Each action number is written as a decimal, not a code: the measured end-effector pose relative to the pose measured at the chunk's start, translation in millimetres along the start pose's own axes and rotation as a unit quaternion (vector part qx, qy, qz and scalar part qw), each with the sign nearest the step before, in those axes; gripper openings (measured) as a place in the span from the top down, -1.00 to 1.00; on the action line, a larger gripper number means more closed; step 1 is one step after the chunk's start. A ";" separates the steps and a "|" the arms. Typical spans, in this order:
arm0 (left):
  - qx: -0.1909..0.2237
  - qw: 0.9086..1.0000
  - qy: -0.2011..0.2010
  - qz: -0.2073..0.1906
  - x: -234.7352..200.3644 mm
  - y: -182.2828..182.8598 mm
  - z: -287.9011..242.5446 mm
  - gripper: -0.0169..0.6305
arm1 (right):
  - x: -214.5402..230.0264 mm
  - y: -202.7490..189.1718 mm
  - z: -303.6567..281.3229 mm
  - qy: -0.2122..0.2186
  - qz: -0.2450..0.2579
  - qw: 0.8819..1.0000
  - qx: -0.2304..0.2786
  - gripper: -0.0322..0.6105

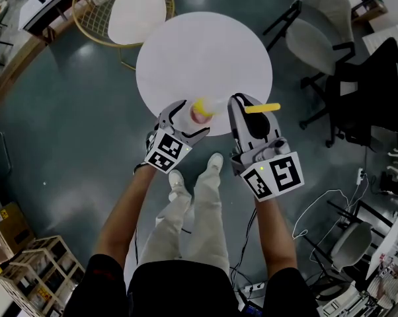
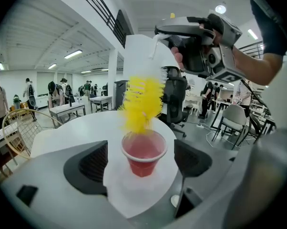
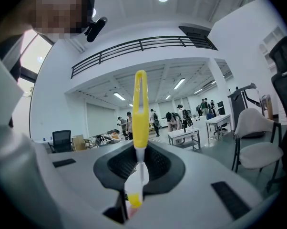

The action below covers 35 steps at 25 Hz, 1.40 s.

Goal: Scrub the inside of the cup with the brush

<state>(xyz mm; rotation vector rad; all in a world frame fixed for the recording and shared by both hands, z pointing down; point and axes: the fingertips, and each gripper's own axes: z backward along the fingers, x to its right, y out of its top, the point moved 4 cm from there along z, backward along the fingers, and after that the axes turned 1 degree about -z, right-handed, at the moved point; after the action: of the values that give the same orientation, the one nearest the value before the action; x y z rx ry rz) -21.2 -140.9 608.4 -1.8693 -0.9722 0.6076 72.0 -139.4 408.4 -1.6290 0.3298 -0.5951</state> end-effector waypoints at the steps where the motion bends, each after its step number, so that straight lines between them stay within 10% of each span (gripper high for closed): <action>1: -0.004 1.000 -0.001 0.001 0.1 -3.1 -2.2 -0.38 | -0.7 0.0 -0.1 0.001 0.000 1.000 0.000 0.75; 35: -0.037 0.999 -0.013 -0.009 3.6 -14.6 -32.0 -0.26 | 6.3 -16.2 8.4 0.001 -0.012 1.000 -0.016 0.75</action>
<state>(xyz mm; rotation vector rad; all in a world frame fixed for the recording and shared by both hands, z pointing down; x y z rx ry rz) -1.1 -149.9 636.1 -1.9197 -1.0405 0.5923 79.8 -133.4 424.9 -1.6648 0.3216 -0.6124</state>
